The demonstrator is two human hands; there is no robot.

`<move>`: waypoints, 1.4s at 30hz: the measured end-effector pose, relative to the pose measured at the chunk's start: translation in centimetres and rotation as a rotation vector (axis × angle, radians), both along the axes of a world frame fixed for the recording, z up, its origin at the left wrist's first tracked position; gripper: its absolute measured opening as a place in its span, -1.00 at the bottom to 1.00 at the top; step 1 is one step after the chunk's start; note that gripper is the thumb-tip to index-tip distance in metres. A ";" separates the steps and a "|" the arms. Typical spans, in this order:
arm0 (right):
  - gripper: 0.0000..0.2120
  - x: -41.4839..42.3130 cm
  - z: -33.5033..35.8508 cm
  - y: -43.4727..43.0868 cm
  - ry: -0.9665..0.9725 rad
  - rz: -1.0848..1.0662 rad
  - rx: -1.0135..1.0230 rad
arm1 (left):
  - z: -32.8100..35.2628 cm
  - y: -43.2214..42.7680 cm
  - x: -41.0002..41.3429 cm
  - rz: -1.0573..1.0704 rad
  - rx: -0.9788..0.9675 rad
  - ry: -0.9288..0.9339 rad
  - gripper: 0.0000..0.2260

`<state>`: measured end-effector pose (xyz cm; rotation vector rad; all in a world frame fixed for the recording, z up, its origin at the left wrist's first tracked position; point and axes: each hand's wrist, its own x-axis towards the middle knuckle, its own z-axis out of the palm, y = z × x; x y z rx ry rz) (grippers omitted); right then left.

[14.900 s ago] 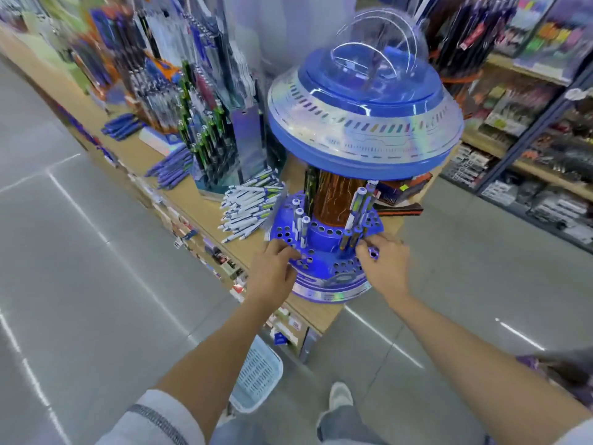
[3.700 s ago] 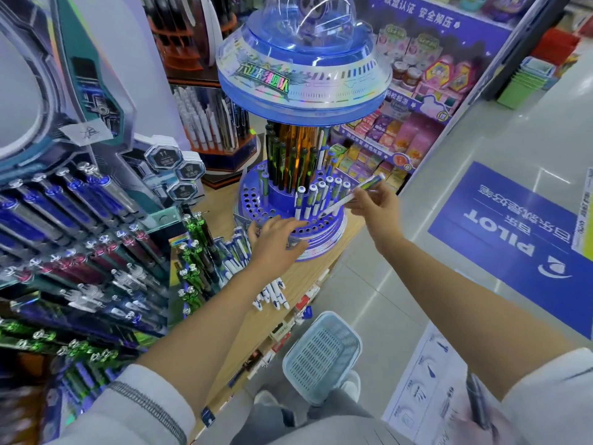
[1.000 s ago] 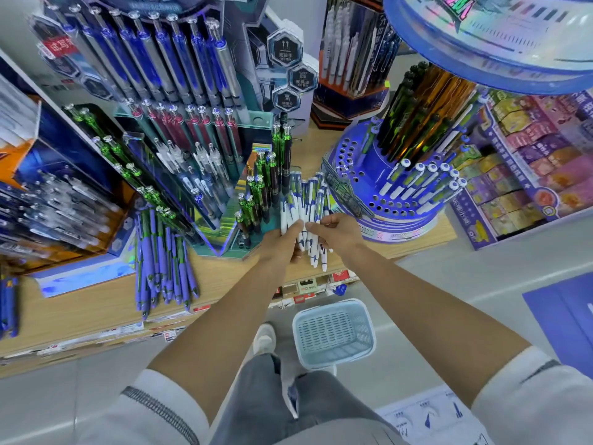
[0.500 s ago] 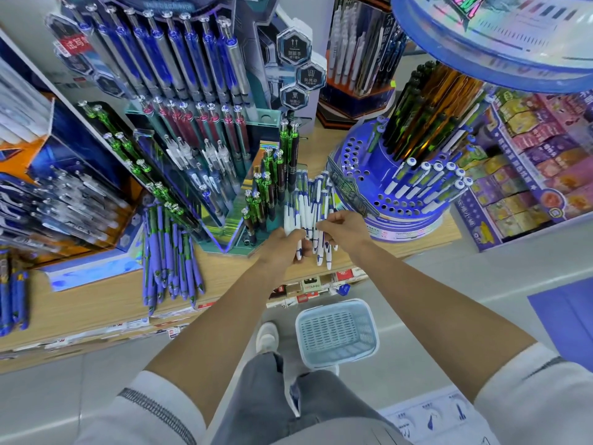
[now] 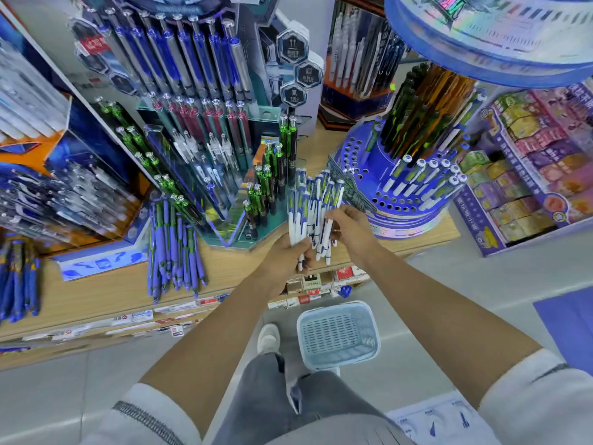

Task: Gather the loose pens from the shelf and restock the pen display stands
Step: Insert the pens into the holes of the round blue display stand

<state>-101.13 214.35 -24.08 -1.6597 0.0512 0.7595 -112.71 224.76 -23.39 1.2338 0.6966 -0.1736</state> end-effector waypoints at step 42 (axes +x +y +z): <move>-0.70 3.1 7.2 -7.9 -0.580 -0.882 -0.250 | 5.1 -0.6 8.5 -0.505 0.235 -0.264 -0.84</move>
